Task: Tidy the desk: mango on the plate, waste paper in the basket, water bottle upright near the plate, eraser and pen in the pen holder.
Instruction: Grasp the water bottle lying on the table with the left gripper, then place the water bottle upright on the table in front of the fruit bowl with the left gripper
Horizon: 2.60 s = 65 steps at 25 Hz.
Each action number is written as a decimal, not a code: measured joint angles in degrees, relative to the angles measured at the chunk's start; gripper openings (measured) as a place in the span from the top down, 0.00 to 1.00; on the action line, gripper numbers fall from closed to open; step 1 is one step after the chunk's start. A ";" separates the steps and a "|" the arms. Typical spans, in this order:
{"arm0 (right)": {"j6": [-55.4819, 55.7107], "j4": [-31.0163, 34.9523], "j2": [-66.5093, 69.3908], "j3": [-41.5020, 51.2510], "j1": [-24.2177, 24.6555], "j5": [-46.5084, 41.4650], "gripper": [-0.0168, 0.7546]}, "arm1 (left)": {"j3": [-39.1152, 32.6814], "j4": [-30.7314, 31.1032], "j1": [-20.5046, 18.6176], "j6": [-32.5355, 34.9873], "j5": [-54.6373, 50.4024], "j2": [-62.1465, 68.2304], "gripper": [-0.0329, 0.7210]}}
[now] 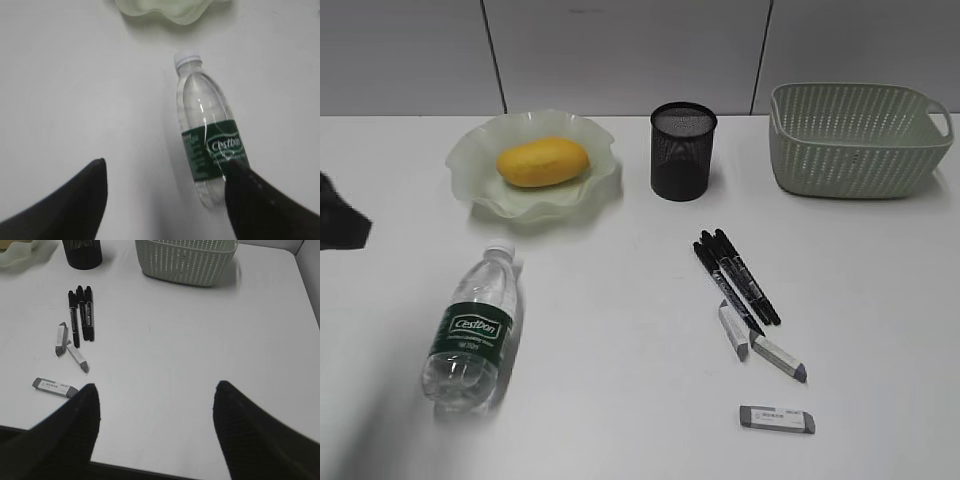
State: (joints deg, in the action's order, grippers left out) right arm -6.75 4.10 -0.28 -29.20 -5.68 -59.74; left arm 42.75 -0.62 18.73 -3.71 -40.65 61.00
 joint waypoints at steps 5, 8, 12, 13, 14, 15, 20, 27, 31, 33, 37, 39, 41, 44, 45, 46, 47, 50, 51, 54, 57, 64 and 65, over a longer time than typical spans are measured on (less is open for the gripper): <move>0.00 0.00 0.00 0.00 0.00 0.06 0.26 | 7.26 -0.68 0.00 0.00 3.54 14.53 0.22; 0.00 0.00 0.00 0.00 0.00 0.13 0.26 | 9.99 -1.02 0.00 0.00 4.45 19.21 0.22; 0.00 0.00 0.00 0.00 0.00 0.13 0.26 | 10.50 -1.02 0.74 0.00 6.34 20.00 0.22; 0.05 0.00 0.00 0.00 0.00 0.13 0.26 | 10.50 -1.02 0.88 0.00 6.81 19.95 0.22; 0.05 0.00 0.00 0.00 0.00 0.13 0.26 | 10.50 -1.02 0.94 0.00 7.15 19.88 0.22; 0.05 0.00 0.00 0.00 0.00 0.13 0.26 | 10.50 -1.02 1.01 0.00 7.28 19.88 0.22; 0.05 0.00 0.00 0.00 0.00 0.16 0.28 | 10.61 -1.26 1.04 0.00 7.85 20.42 0.22; 0.05 0.00 0.00 0.00 0.00 0.16 0.33 | 11.29 -4.21 3.25 0.00 10.45 32.41 0.21; 0.05 0.00 0.00 0.00 0.00 0.16 0.35 | 14.16 -5.56 4.22 -0.29 10.52 40.81 0.18; 0.10 0.00 0.00 0.00 0.00 0.16 0.35 | 16.17 -5.83 4.22 -0.85 10.19 43.81 0.17; 0.10 0.00 0.00 0.00 0.00 0.16 0.35 | 18.74 -6.39 4.24 -1.31 9.63 48.03 0.19; 0.10 0.00 0.00 0.00 0.00 0.16 0.35 | 18.95 -6.60 4.29 -1.35 9.53 48.61 0.29; 0.10 0.00 0.00 0.00 0.00 0.16 0.35 | 18.96 -6.48 4.29 -1.35 9.47 48.54 0.39; 0.10 0.00 -0.04 0.00 0.00 0.16 0.35 | 15.87 -6.13 4.45 -1.43 12.30 45.97 0.38; 0.10 0.00 -0.04 0.00 0.00 0.16 0.35 | 13.45 -6.07 4.49 -1.43 15.48 43.30 0.38; 0.10 0.00 -0.04 0.00 0.00 0.16 0.35 | 9.72 -5.98 4.49 -1.43 20.14 39.70 0.39; 0.10 0.00 -0.04 0.00 0.00 0.16 0.35 | 5.18 -5.78 4.49 -1.43 25.03 35.34 0.39; 0.10 0.00 -0.04 0.00 0.00 0.16 0.35 | -9.29 -3.04 4.49 -0.99 50.42 23.34 0.42; 0.10 0.00 -0.04 0.00 0.00 0.16 0.35 | -13.65 -1.98 4.43 0.65 58.96 21.32 0.43; 0.10 0.00 -0.04 0.00 0.00 0.16 0.35 | -19.49 -0.55 4.43 9.84 82.02 21.24 0.43; 0.10 0.00 -0.04 0.00 0.00 0.16 0.35 | -19.68 -0.22 4.43 13.46 88.38 26.96 0.44; 0.10 0.00 -0.04 0.00 0.00 0.16 0.37 | -19.54 -0.05 4.43 14.36 97.52 38.10 0.44; 0.10 0.00 -0.04 0.00 0.00 0.16 0.37 | -19.48 0.01 4.43 14.36 98.05 38.44 0.44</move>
State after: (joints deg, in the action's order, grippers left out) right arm -6.65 4.10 -0.32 -29.20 -5.68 -59.58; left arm 23.27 -0.61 23.16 10.65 57.40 99.44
